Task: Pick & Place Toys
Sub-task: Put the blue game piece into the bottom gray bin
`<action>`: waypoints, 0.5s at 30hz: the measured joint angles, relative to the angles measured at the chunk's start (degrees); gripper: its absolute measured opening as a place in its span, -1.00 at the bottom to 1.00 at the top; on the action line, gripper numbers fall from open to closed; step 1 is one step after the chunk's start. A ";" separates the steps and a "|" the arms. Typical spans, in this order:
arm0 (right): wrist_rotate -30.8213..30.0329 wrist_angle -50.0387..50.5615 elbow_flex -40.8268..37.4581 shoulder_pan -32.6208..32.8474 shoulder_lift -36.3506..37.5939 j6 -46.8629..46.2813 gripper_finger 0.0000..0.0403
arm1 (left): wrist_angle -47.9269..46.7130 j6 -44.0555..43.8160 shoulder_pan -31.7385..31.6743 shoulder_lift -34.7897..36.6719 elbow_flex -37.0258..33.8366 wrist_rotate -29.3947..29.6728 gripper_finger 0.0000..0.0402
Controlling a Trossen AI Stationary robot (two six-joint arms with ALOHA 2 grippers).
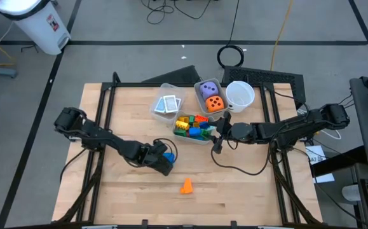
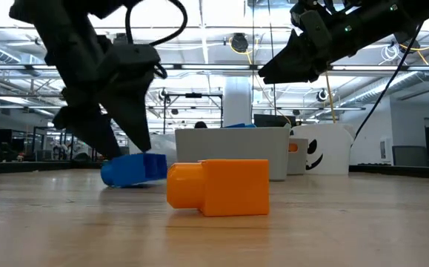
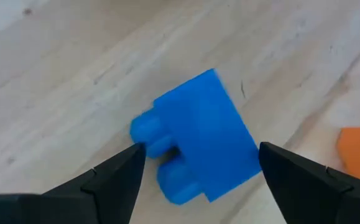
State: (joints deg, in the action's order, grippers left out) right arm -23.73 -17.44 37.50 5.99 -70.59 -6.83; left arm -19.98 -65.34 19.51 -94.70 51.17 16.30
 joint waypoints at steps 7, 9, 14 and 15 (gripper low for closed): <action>0.00 -0.28 0.00 0.01 0.00 0.00 0.12 | 0.07 -1.93 -0.72 -3.08 0.19 -1.04 0.60; 0.00 -0.28 0.00 0.00 0.00 0.00 0.12 | -1.06 -0.03 -0.75 -3.13 0.32 -1.04 0.60; 0.00 -0.28 0.00 -0.01 0.00 0.00 0.12 | -7.54 5.15 -0.75 -2.34 0.35 -2.33 0.60; 0.00 -0.30 0.00 0.01 0.00 0.00 0.12 | -8.77 6.25 -0.79 -2.34 0.42 -2.80 0.60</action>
State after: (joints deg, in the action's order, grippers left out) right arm -23.73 -17.74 37.50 6.00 -70.59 -6.83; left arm -28.75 -59.09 18.72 -97.03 51.59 13.50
